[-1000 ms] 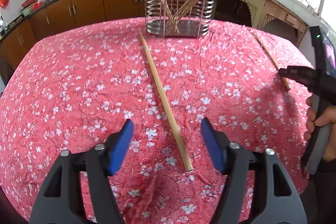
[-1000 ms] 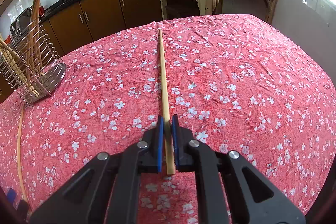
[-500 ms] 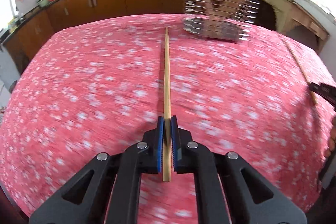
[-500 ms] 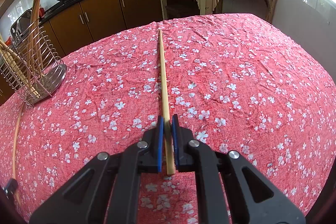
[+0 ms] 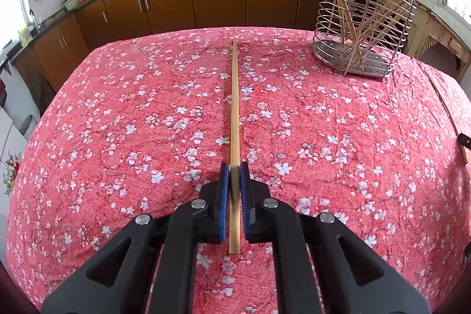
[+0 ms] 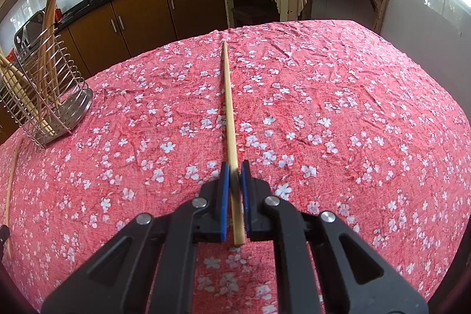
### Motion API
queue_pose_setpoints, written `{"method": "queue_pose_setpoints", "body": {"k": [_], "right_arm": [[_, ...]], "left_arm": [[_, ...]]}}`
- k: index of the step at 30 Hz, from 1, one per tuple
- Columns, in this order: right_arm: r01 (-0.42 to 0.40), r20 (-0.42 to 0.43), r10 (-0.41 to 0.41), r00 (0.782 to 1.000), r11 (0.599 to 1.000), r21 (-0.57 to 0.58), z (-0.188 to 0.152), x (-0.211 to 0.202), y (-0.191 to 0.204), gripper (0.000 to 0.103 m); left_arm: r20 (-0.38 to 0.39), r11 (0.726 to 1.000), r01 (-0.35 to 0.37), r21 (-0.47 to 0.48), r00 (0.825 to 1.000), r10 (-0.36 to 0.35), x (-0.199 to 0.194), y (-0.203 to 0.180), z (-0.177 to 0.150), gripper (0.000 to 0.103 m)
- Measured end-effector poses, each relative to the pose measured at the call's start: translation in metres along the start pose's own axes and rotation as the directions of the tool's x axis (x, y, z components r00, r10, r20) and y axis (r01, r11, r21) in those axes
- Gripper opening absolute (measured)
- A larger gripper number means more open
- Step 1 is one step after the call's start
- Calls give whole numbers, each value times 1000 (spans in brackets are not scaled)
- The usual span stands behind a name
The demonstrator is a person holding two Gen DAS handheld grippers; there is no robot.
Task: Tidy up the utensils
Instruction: 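Close the right tool on a chopstick while the left tool grasps another chopstick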
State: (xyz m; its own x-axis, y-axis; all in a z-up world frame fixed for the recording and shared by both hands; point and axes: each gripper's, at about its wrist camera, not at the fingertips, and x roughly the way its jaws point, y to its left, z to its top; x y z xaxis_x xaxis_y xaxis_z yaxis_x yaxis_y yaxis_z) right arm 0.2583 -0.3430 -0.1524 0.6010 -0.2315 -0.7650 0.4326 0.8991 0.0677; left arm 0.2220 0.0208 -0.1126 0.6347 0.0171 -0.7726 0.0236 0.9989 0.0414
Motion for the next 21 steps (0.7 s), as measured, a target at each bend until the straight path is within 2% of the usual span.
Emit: {"method": "queue_pose_setpoints", "body": {"k": [3, 5, 6, 21], "right_arm": [[6, 0, -6, 1000, 1000, -6, -1, -1, 1, 13], [8, -1, -8, 1000, 1000, -11, -1, -1, 2, 15], [9, -1, -9, 1000, 1000, -13, -2, -2, 2, 17], [15, -2, -15, 1000, 1000, -18, -3, -3, 2, 17]], "left_arm": [[0, 1000, 8, -8, 1000, -8, -3, -2, -2, 16], [-1, 1000, 3, -5, 1000, -3, -3, -2, -2, 27], [-1, 1000, 2, -6, 1000, -2, -3, -1, -3, 29], [-2, 1000, 6, -7, 1000, -6, -5, -2, -9, 29]]}}
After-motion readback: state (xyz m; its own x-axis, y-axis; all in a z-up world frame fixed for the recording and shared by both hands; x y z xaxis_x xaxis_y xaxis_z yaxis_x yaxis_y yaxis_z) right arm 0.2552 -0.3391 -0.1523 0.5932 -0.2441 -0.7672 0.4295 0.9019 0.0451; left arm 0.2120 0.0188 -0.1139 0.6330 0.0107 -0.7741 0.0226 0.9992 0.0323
